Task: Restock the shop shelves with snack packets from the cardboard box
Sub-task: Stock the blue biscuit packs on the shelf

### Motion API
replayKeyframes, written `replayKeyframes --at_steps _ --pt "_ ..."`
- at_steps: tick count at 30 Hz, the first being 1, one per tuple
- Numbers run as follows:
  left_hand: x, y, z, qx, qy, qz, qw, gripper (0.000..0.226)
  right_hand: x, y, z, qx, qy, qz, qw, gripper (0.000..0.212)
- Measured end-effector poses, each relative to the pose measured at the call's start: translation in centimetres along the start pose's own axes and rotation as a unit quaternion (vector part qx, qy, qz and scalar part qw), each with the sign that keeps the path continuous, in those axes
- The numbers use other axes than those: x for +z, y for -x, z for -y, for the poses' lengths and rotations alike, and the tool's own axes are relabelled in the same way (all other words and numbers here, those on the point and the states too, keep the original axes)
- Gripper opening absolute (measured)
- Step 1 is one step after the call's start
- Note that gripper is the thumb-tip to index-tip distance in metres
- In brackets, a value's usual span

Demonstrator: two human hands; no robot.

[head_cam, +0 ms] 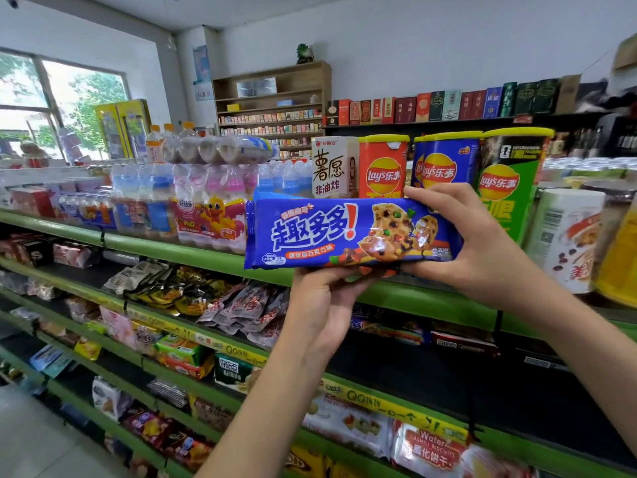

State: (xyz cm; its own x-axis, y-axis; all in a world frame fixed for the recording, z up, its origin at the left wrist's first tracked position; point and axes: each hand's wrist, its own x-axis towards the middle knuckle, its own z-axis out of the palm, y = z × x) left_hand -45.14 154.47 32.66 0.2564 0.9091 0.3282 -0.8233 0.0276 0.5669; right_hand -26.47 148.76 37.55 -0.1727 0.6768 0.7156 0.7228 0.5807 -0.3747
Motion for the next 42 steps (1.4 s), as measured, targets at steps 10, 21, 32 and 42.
replayKeyframes --at_steps 10,21,32,42 --pt "-1.8 -0.3 0.0 -0.021 -0.003 -0.032 0.999 0.065 1.3 0.1 -0.4 -0.019 0.001 0.025 1.0 0.085" --pt "-4.2 0.0 0.2 -0.015 -0.005 -0.007 1.0 0.057 2.8 0.3 -0.8 -0.006 0.02 0.05 0.999 0.081" --pt "-10.5 3.1 1.5 -0.063 -0.01 0.001 0.998 0.06 7.1 4.5 -2.1 0.032 0.032 0.086 0.995 0.086" --pt "-17.0 5.9 3.4 -0.115 -0.076 -0.097 0.986 0.043 13.3 10.7 -4.6 0.134 0.067 0.143 0.978 0.091"
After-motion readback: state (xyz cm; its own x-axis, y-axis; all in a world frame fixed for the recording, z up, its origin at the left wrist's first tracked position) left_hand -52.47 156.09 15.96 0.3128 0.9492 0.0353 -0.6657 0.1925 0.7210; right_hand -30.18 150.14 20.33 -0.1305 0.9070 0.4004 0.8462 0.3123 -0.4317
